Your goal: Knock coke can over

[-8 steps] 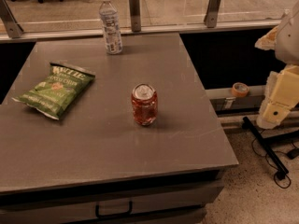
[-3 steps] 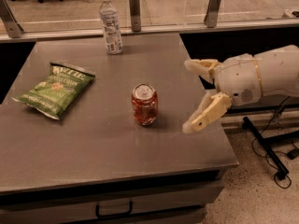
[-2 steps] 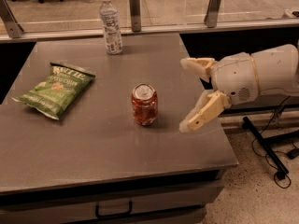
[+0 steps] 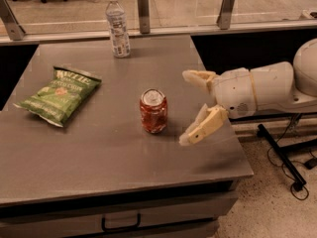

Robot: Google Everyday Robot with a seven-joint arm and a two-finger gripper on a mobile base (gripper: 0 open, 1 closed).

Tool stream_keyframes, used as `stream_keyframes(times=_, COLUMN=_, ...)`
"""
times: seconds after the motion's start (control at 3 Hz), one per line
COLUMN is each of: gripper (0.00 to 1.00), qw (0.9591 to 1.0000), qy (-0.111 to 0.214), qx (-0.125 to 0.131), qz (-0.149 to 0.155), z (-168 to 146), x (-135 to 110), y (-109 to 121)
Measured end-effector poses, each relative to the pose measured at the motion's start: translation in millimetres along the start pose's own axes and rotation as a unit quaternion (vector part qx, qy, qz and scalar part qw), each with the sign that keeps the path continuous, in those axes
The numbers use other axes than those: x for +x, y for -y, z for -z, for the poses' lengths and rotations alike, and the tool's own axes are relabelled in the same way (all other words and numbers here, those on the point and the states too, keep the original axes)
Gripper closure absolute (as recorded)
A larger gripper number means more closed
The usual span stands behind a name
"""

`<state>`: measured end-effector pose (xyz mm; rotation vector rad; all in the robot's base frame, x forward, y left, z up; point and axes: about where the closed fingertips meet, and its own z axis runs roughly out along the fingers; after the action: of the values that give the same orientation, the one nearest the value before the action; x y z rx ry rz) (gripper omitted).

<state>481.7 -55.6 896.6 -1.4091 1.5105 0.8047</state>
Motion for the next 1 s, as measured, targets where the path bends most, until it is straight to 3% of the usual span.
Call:
stream_keyframes(times=0.33, gripper=0.00, qw=0.9999, qy=0.015, qx=-0.006, qz=-0.005, z=-19.1, x=13.0, y=7.9)
stream_keyframes(times=0.67, gripper=0.16, qw=0.9996, qy=0.023, qx=-0.012, qz=-0.007, z=-39.9, x=20.0, y=17.4)
stream_keyframes(times=1.0, gripper=0.41, qw=0.9994, qy=0.021, qx=-0.026, qz=-0.010, z=-61.1, x=22.9, y=22.0)
